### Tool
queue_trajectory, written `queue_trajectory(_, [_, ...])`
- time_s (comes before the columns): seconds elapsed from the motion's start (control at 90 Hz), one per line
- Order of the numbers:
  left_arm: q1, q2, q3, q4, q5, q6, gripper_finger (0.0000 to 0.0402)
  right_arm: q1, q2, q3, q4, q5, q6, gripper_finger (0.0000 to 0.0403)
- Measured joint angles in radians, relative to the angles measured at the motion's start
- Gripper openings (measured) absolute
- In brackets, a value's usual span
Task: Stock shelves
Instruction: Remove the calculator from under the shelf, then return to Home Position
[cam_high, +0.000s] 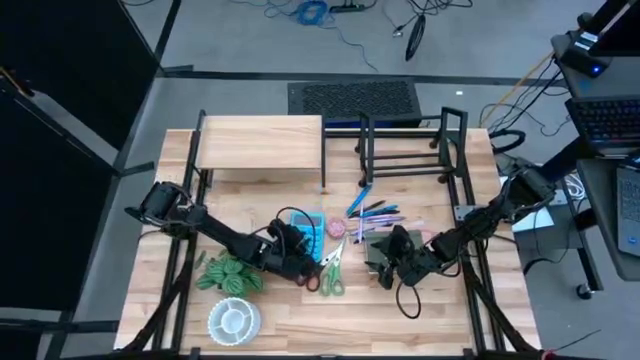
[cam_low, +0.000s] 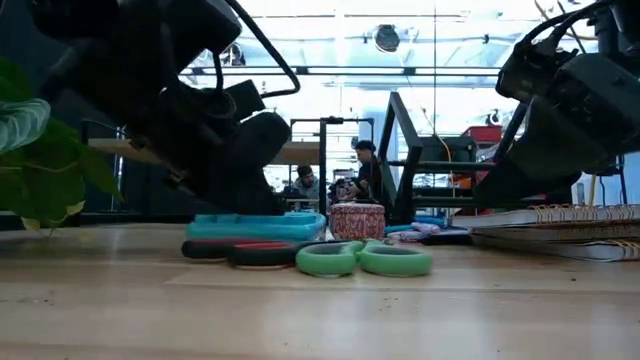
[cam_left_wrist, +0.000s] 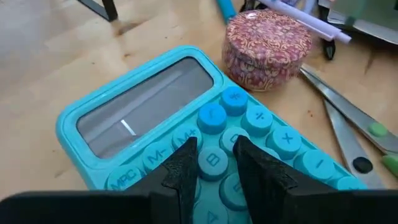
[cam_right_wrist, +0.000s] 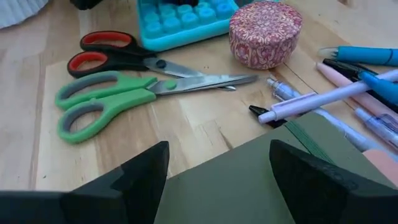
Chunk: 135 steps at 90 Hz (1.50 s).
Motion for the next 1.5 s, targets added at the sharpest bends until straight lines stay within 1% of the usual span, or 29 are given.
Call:
queue_trajectory(0.067, [0.0,-0.018,0.012,-0.009,0.023,0.038,0.0097,0.0,0.0,0.0,0.0,-0.007,-0.007,0.0263])
queue_trajectory(0.156, [-0.002,-0.062,0.025,-0.012,0.088,0.156,0.0097,0.0,0.0,0.0,0.0,-0.023,-0.042,0.0263])
queue_trajectory(0.267, [0.002,-0.148,0.036,-0.009,0.092,0.292,0.0097,0.0,0.0,0.008,0.001,-0.025,-0.09,0.0263])
queue_trajectory(0.389, [0.011,-0.239,0.037,-0.035,0.079,0.35,0.0097,0.0,-0.011,0.021,0.002,-0.025,-0.131,0.0263])
queue_trajectory(0.511, [0.012,-0.319,0.037,-0.035,0.087,0.43,0.0097,-0.003,-0.046,0.029,0.002,-0.025,-0.172,0.0263])
queue_trajectory(0.633, [0.014,-0.382,0.038,-0.038,0.088,0.495,0.0097,-0.003,-0.116,0.047,-0.001,-0.025,-0.255,0.0263])
queue_trajectory(0.744, [0.02,-0.443,0.038,-0.037,0.106,0.554,0.0092,-0.01,-0.215,0.072,-0.035,-0.025,-0.343,0.0263])
queue_trajectory(0.811, [0.031,-0.473,0.038,-0.033,0.141,0.581,0.0074,-0.023,-0.285,0.089,-0.089,-0.024,-0.375,0.0261])
queue_trajectory(0.867, [0.04,-0.494,0.038,-0.035,0.178,0.61,0.0047,-0.038,-0.346,0.104,-0.144,-0.026,-0.396,0.0254])
queue_trajectory(0.922, [0.052,-0.514,0.038,-0.037,0.213,0.642,0.0018,-0.06,-0.407,0.116,-0.201,-0.048,-0.422,0.0241])
queue_trajectory(0.967, [0.063,-0.526,0.038,-0.033,0.232,0.663,0.0008,-0.084,-0.455,0.122,-0.238,-0.077,-0.439,0.0225])
queue_trajectory(1.033, [0.08,-0.542,0.038,-0.037,0.271,0.702,0.0007,-0.125,-0.522,0.123,-0.288,-0.143,-0.468,0.0195])
queue_trajectory(1.133, [0.128,-0.557,0.038,-0.037,0.395,0.75,0.0002,-0.203,-0.613,0.122,-0.367,-0.258,-0.521,0.0139])
queue_trajectory(1.211, [0.169,-0.56,0.038,-0.036,0.47,0.754,0.0001,-0.273,-0.683,0.122,-0.417,-0.354,-0.567,0.0088])
queue_trajectory(1.311, [0.21,-0.56,0.038,-0.041,0.507,0.766,0.0,-0.354,-0.772,0.122,-0.488,-0.454,-0.63,0.0023])
queue_trajectory(1.367, [0.225,-0.56,0.038,-0.045,0.518,0.784,0.0,-0.388,-0.82,0.122,-0.532,-0.466,-0.65,0.0008])
queue_trajectory(1.5, [0.244,-0.572,0.036,-0.047,0.521,0.805,0.0,-0.439,-0.953,0.094,-0.608,-0.467,-0.66,0.0011])
